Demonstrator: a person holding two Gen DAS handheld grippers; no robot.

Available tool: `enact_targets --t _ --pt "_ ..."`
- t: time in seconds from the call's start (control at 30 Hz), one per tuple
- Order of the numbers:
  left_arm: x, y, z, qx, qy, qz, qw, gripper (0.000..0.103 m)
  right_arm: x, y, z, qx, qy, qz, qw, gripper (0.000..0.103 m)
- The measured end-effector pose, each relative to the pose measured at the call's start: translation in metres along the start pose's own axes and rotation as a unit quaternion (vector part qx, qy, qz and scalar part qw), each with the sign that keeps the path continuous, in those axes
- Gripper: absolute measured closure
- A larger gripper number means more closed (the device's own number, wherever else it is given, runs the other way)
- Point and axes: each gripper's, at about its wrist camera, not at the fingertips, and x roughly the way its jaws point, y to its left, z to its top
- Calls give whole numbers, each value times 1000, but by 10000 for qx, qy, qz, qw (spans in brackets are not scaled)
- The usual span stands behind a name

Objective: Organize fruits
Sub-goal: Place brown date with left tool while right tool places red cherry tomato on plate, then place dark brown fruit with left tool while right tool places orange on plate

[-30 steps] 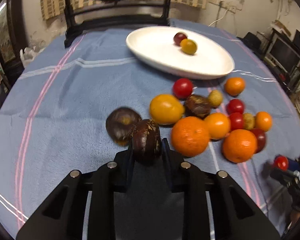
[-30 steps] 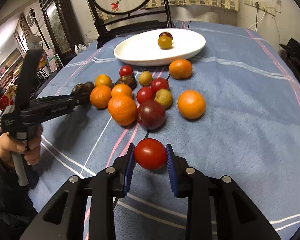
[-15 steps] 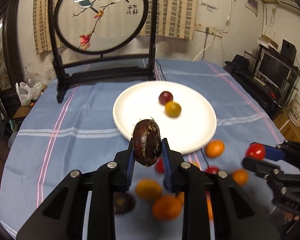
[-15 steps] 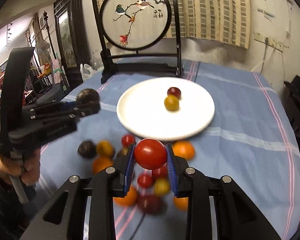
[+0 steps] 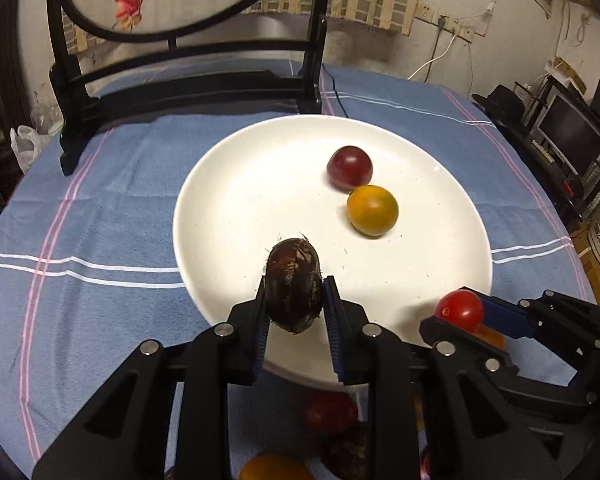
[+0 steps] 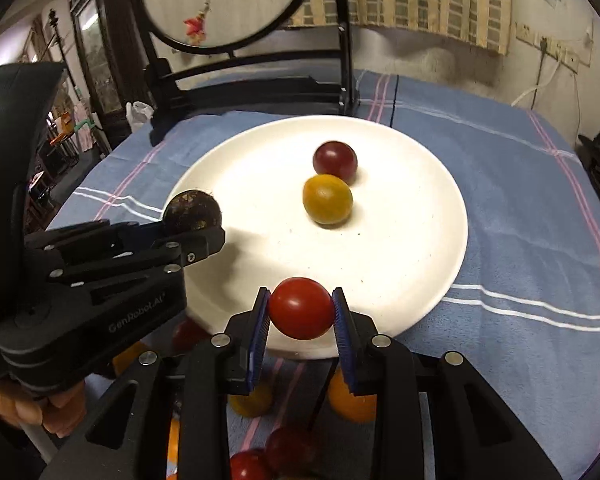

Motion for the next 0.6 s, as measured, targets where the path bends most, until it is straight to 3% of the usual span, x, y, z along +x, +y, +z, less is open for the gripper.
enact_targets --t 0.1,0.3,0.53,0.6 --pt "-6 1 -1 -22 -177 94 9998 48 0 -5 -2 137 -39 31 9999 56" --pt "-38 6 -13 57 -514 355 9980 27 -23 -16 -16 311 -104 120 9994 50" --pt "-73 20 -46 -58 -718 574 9957 19 -67 -26 -59 350 -210 75 9991 49" --pt "-82 25 -57 -109 -746 560 9956 16 -81 -28 -73 323 -321 -60 9989 43"
